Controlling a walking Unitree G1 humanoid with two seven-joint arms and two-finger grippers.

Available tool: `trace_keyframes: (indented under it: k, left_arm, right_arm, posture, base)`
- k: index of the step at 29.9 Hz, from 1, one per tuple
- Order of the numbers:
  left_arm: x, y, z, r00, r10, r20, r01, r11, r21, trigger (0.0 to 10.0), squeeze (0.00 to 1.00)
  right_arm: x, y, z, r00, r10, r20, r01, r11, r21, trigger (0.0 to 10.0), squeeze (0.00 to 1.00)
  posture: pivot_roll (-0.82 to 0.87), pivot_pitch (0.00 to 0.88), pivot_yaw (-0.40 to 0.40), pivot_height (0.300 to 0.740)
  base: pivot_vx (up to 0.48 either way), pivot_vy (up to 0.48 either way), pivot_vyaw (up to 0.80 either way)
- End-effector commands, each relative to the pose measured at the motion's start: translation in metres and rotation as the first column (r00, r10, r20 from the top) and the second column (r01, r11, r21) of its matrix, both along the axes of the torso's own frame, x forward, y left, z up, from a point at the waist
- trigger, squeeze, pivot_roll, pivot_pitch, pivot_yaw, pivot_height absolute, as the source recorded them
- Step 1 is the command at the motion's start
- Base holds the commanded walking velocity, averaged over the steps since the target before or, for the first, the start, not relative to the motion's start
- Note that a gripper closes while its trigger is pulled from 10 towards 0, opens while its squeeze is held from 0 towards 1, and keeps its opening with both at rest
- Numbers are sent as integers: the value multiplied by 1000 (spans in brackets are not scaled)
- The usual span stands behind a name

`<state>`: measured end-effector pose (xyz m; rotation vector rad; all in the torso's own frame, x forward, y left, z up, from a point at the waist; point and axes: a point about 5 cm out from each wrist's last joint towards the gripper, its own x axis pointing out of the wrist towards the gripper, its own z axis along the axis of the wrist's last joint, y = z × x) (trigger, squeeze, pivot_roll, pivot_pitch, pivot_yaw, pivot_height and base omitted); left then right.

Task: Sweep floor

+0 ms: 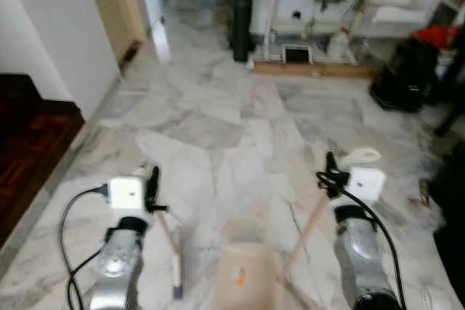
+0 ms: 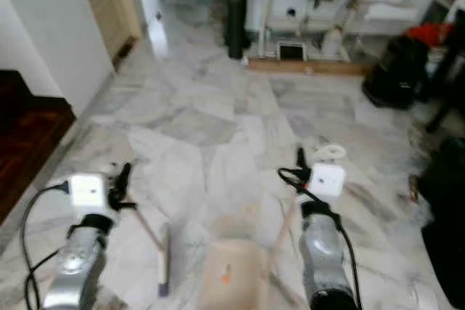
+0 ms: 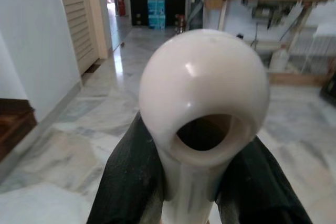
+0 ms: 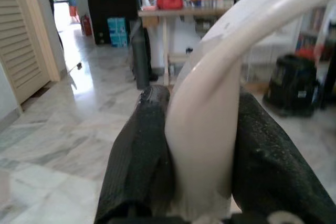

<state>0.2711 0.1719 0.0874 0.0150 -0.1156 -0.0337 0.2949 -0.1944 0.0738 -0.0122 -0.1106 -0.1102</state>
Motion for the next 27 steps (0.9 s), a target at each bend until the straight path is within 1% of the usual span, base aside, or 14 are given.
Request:
trace_keyframes:
  k: [1,27]
  left_arm:
    - [2,5,12,998,6,55,-7,1000,25,10000,0]
    - [2,4,12,998,-5,55,3,1000,28,10000,0]
  right_arm:
    - [6,6,12,998,13,53,-14,1000,12,10000,0]
    - [5,7,12,998,15,61,-15,1000,12,10000,0]
  posture:
    - [25,0,-29,740]
    - [25,0,-23,740]
  base:
    - [304,0,0]
    - [308,0,0]
